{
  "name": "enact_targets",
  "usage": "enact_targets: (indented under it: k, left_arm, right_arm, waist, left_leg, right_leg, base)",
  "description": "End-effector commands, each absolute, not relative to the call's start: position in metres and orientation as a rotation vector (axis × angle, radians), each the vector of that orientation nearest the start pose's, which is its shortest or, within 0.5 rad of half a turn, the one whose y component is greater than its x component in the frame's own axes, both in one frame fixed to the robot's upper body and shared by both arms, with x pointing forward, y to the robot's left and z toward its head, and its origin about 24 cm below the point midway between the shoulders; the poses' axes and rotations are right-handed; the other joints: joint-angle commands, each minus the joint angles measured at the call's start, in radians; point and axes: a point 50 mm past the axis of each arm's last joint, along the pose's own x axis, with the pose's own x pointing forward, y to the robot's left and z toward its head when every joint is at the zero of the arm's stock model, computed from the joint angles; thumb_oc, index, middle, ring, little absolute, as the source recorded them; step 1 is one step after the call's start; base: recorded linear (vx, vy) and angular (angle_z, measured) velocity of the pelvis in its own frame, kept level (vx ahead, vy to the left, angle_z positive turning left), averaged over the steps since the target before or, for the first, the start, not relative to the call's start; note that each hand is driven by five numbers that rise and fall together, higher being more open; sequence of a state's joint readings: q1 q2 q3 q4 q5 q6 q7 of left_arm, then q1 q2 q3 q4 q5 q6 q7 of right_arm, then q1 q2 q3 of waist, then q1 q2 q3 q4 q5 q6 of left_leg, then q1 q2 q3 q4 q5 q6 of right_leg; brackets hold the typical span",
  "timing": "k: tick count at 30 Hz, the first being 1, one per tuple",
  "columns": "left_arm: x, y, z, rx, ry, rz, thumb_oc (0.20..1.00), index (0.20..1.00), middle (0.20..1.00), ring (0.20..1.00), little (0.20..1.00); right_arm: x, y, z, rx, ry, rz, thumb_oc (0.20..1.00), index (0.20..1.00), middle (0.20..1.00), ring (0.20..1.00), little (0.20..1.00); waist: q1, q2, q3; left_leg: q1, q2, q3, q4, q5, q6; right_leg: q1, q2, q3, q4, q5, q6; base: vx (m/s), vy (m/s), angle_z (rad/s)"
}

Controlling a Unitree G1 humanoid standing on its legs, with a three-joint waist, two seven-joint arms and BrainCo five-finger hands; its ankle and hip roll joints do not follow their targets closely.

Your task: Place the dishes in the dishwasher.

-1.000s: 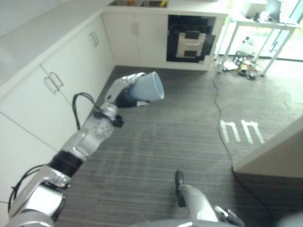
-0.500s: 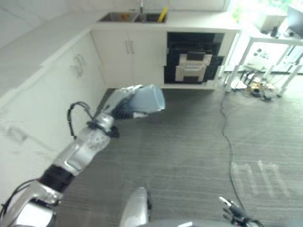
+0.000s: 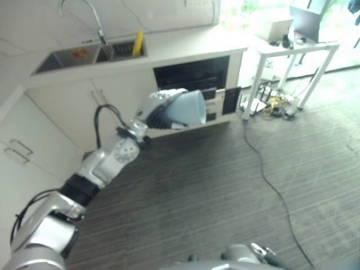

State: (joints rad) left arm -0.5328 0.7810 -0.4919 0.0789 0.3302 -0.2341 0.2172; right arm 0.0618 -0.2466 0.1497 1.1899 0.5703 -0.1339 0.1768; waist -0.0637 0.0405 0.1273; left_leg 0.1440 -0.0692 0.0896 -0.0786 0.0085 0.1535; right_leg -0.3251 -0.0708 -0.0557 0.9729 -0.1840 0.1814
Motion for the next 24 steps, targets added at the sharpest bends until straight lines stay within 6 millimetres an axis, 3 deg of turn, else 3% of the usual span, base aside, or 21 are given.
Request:
enact_targets:
  k: [1, 3, 5, 8, 11, 13, 14, 16, 17, 19, 23, 24]
  left_arm:
    - [0.307, 0.177, 0.185, 1.107, -0.695, -0.137, 0.2, 0.2, 0.2, 0.2, 0.2]
    - [0.308, 0.178, 0.191, 1.13, -0.707, -0.117, 0.2, 0.2, 0.2, 0.2, 0.2]
    - [0.306, 0.182, 0.188, 1.129, -0.715, -0.131, 0.2, 0.2, 0.2, 0.2, 0.2]
    - [0.303, 0.18, 0.186, 1.125, -0.706, -0.129, 0.2, 0.2, 0.2, 0.2, 0.2]
    - [0.301, 0.181, 0.182, 1.105, -0.703, -0.093, 0.2, 0.2, 0.2, 0.2, 0.2]
    - [0.299, 0.183, 0.183, 1.097, -0.69, -0.072, 0.2, 0.2, 0.2, 0.2, 0.2]
    - [0.297, 0.186, 0.185, 1.088, -0.694, -0.061, 0.2, 0.2, 0.2, 0.2, 0.2]
    - [0.293, 0.187, 0.187, 1.082, -0.711, -0.057, 0.2, 0.2, 0.2, 0.2, 0.2]
    - [0.292, 0.187, 0.188, 1.078, -0.714, -0.059, 0.2, 0.2, 0.2, 0.2, 0.2]
    - [0.293, 0.186, 0.186, 1.07, -0.717, -0.058, 0.2, 0.2, 0.2, 0.2, 0.2]
    - [0.294, 0.182, 0.186, 1.049, -0.724, -0.046, 0.2, 0.2, 0.2, 0.2, 0.2]
    - [0.294, 0.182, 0.186, 1.049, -0.724, -0.046, 0.2, 0.2, 0.2, 0.2, 0.2]
  right_arm:
    - [0.092, -0.235, -0.155, 0.204, 1.008, -0.2, 1.0, 1.0, 1.0, 1.0, 1.0]
    - [0.096, -0.239, -0.152, 0.112, 1.003, -0.123, 1.0, 1.0, 1.0, 1.0, 1.0]
    - [0.095, -0.238, -0.153, 0.122, 1.018, -0.126, 1.0, 1.0, 1.0, 1.0, 1.0]
    - [0.09, -0.237, -0.155, 0.129, 1.051, -0.129, 1.0, 1.0, 1.0, 1.0, 1.0]
    - [0.083, -0.238, -0.158, 0.113, 1.091, -0.132, 1.0, 1.0, 1.0, 1.0, 1.0]
    - [0.085, -0.243, -0.157, 0.095, 1.102, -0.131, 1.0, 1.0, 1.0, 1.0, 1.0]
    - [0.088, -0.248, -0.155, 0.095, 1.102, -0.139, 1.0, 1.0, 1.0, 1.0, 1.0]
    - [0.089, -0.25, -0.154, 0.091, 1.107, -0.12, 1.0, 1.0, 1.0, 1.0, 1.0]
    - [0.088, -0.251, -0.154, 0.095, 1.11, -0.126, 1.0, 1.0, 1.0, 1.0, 1.0]
    - [0.084, -0.251, -0.155, 0.121, 1.114, -0.153, 1.0, 1.0, 1.0, 1.0, 1.0]
    - [0.082, -0.252, -0.156, 0.137, 1.13, -0.167, 1.0, 1.0, 1.0, 1.0, 1.0]
    - [0.082, -0.252, -0.156, 0.137, 1.13, -0.167, 1.0, 1.0, 1.0, 1.0, 1.0]
  waist:
    - [-0.015, -0.008, -0.012]
    - [-0.035, -0.021, 0.006]
    - [-0.043, -0.035, 0.016]
    - [-0.03, -0.043, -0.005]
    - [-0.026, -0.049, -0.035]
    - [-0.016, -0.058, -0.037]
    - [-0.001, -0.07, -0.027]
    - [0.011, -0.077, -0.01]
    - [0.012, -0.075, -0.006]
    - [0.007, -0.061, -0.003]
    - [0.002, -0.032, -0.003]
    - [0.003, -0.033, -0.001]
  left_leg:
    - [-0.06, -0.008, -0.085, 0.022, -0.013, -0.072]
    - [-0.021, -0.012, -0.1, 0.015, -0.057, -0.073]
    - [0.014, 0.008, -0.103, 0.009, -0.096, -0.079]
    - [0.015, 0.031, -0.071, 0.017, -0.095, -0.095]
    - [0.012, 0.067, -0.066, 0.1, -0.13, -0.116]
    - [-0.013, 0.073, -0.066, 0.221, -0.157, -0.12]
    - [-0.101, 0.089, -0.05, 0.406, -0.099, -0.132]
    - [-0.225, 0.097, -0.028, 0.622, -0.068, -0.138]
    - [-0.263, 0.104, -0.01, 0.673, -0.058, -0.143]
    - [-0.286, 0.131, 0.03, 0.636, -0.04, -0.153]
    - [-0.228, 0.157, 0.068, 0.285, 0.039, -0.187]
    - [-0.225, 0.157, 0.068, 0.283, 0.039, -0.187]
  right_leg:
    - [0.206, 0.027, 0.005, -0.607, 0.22, -0.042]
    - [0.174, -0.013, 0.024, -0.779, 0.296, -0.027]
    - [0.145, -0.046, 0.053, -0.856, 0.353, -0.004]
    - [0.208, -0.038, 0.016, -0.884, 0.298, -0.014]
    - [0.275, -0.002, 0.023, -0.893, 0.23, -0.055]
    - [0.296, 0.006, 0.017, -0.879, 0.203, -0.079]
    - [0.324, 0.011, 0.009, -0.874, 0.183, -0.104]
    - [0.34, 0.016, -0.009, -0.857, 0.165, -0.135]
    - [0.346, 0.018, -0.025, -0.85, 0.158, -0.145]
    - [0.372, 0.033, -0.056, -0.85, 0.137, -0.154]
    - [0.427, 0.065, -0.056, -0.882, 0.101, -0.146]
    - [0.428, 0.064, -0.056, -0.883, 0.101, -0.146]
  base:
    - [0.23, -0.175, -0.28]
    - [0.21, -0.22, 0.09]
    - [0.29, -0.36, 0.6]
    - [0.28, -0.34, 0.61]
    - [0.29, -0.292, 0.16]
    - [0.26, -0.329, -0.31]
    - [0.18, -0.375, -0.13]
    - [0.14, -0.323, 0.03]
    - [0.2, -0.21, 0.2]
    - [0.21, -0.054, 0.48]
    - [0.24, 0.126, 0.44]
    - [0.07, 0.047, 0.12]
